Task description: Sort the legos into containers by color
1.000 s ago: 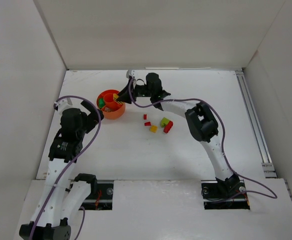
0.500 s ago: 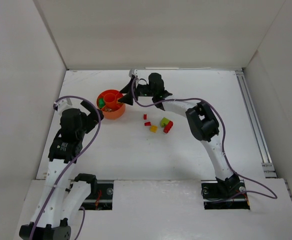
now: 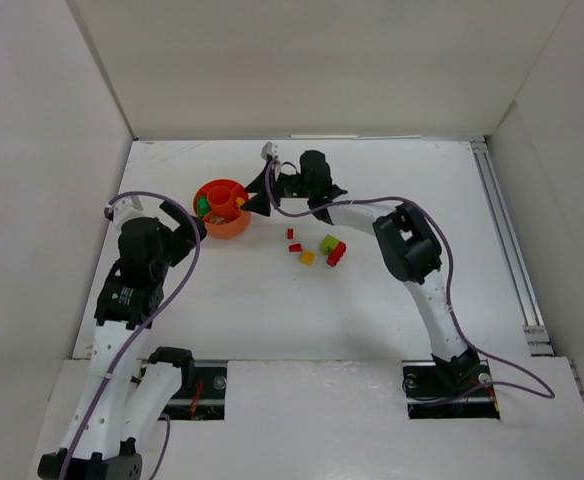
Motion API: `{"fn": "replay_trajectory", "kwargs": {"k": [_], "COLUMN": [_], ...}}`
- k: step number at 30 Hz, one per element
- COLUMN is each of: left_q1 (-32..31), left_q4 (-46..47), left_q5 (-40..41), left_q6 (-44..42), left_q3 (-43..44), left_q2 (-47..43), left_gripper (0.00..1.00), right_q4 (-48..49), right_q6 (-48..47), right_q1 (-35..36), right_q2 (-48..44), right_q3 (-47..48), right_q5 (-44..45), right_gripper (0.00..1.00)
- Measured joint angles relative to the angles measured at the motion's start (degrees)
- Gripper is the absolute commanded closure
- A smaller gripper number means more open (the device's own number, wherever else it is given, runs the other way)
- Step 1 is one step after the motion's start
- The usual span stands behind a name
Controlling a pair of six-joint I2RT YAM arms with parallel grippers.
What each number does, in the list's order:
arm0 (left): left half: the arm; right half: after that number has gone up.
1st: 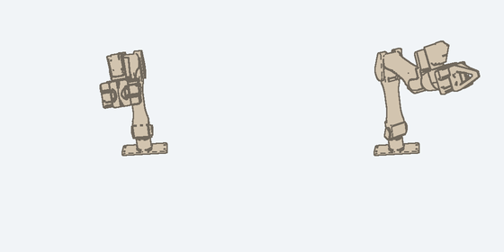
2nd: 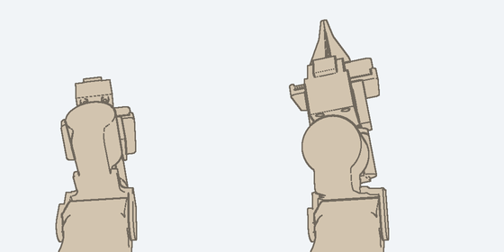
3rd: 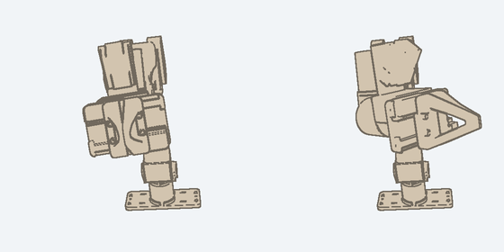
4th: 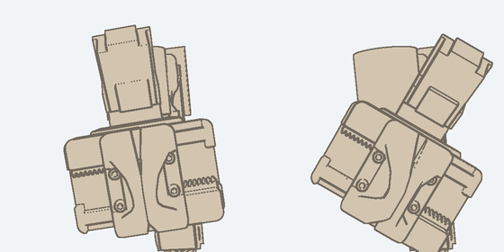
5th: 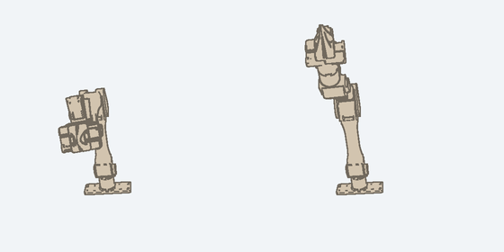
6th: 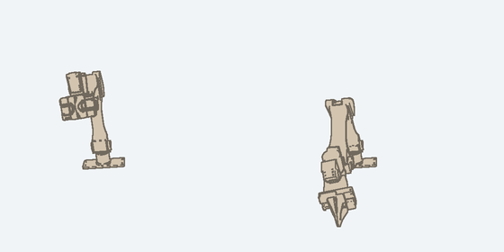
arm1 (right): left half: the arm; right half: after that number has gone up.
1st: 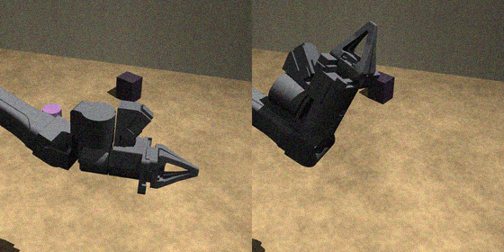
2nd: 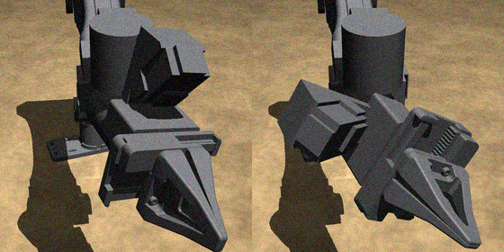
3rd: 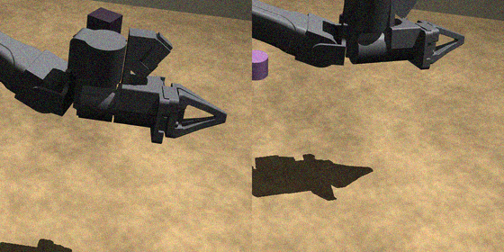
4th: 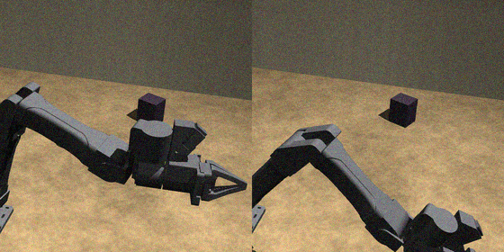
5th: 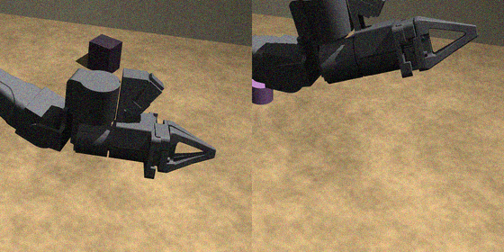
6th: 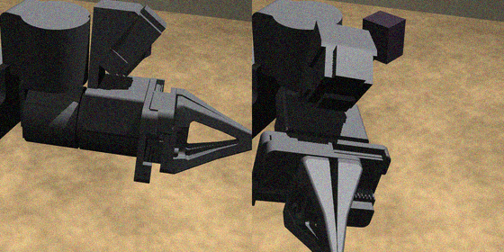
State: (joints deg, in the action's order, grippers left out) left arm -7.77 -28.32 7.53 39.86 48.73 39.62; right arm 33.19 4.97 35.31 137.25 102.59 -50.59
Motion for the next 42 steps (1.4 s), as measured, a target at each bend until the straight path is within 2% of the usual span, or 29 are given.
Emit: {"fn": "replay_trajectory", "kwargs": {"k": [2, 4, 5, 15, 21, 22, 27, 39, 42], "left_q1": [0.00, 0.00, 0.00, 0.00, 0.00, 0.00, 0.00, 0.00, 0.00], "left_q4": [0.17, 0.26, 0.33, 5.14, 7.50, 7.89, 8.79, 9.03, 9.01], "left_q5": [-0.76, -1.68, -2.21, -8.20, -12.02, -12.61, -14.64, -15.06, -15.06], "left_q6": [-0.11, -0.44, -0.48, -1.73, -2.19, -2.27, -2.40, -2.54, -2.54], "left_q3": [0.02, 0.02, 0.02, -0.55, -2.54, -2.95, -3.98, -4.35, -4.37], "left_q2": [-0.02, 0.09, 0.22, 4.42, 7.72, 7.87, 7.87, 5.22, 5.20], "left_gripper": [0.00, 0.00, 0.00, 0.00, 0.00, 0.00, 0.00, 0.00, 0.00], "right_q4": [-1.55, -4.39, -6.88, -34.86, -49.33, -49.64, -51.58, -52.22, -51.98], "right_q6": [-0.07, -0.70, -1.31, -5.11, -4.17, -4.42, -1.97, 3.82, 4.74], "right_q1": [-0.17, -0.50, -0.70, -0.46, 6.45, 7.98, 12.72, 13.00, 13.00], "right_q2": [-2.05, -5.40, -7.67, -31.06, -32.41, -32.44, -32.26, -29.94, -28.26], "right_q3": [-2.27, -4.74, -6.03, -21.00, -31.82, -32.48, -34.14, -34.10, -32.02], "right_q5": [1.14, 3.37, 5.57, 34.32, 49.00, 51.58, 53.86, 59.34, 60.98], "right_gripper": [0.24, 0.24, 0.21, 0.18, 0.21, 0.21, 0.21, 0.21, 0.33]}}
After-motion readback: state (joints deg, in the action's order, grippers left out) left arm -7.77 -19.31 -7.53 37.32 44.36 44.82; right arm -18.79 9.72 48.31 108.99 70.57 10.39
